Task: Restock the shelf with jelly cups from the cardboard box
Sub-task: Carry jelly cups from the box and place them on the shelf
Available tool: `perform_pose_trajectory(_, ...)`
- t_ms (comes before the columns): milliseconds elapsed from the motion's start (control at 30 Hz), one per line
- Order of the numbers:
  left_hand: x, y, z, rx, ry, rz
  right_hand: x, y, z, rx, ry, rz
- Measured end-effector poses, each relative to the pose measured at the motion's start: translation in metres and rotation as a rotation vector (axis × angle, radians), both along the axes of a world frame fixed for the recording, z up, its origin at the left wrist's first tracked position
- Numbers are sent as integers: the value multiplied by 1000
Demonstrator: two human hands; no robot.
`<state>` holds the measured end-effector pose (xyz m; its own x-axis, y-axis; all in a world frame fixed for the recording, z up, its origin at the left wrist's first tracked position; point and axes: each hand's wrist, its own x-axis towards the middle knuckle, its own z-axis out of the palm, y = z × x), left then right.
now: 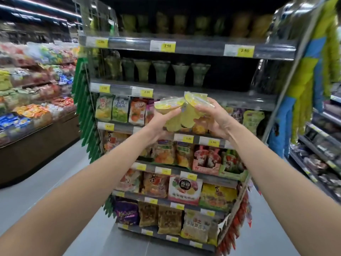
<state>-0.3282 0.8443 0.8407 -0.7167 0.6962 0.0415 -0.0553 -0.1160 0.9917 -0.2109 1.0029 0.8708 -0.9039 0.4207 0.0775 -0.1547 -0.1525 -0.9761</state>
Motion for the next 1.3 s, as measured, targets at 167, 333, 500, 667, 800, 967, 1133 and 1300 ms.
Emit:
perform_pose_trajectory(167, -38, 61, 36, 37, 148, 12, -23, 42, 38, 88, 104, -51)
perform_pose_trajectory(333, -68, 117, 66, 91, 277, 60, -46, 82, 58, 96, 220, -142)
perform_pose_trajectory(500, -78, 161, 77, 141, 460, 126, -59, 114, 59, 126, 275, -337)
perform_pose_trajectory(667, -87, 193, 73, 119, 539, 198, -67, 140, 51, 287, 182, -506)
perform_pose_trajectory(800, -96, 215, 68, 57, 586, 236, -68, 158, 52, 392, 160, -623)
perform_pose_trajectory(967, -96, 244, 72, -108, 698, 171, -71, 187, 56, 401, 91, -710)
perform_pose_trajectory(1133, -89, 260, 81, -181, 688, 52, -66, 209, 56, 521, -74, -833)
perform_pose_trajectory(1300, -84, 278, 83, -132, 576, 35, -64, 225, 58, 690, -157, -941)
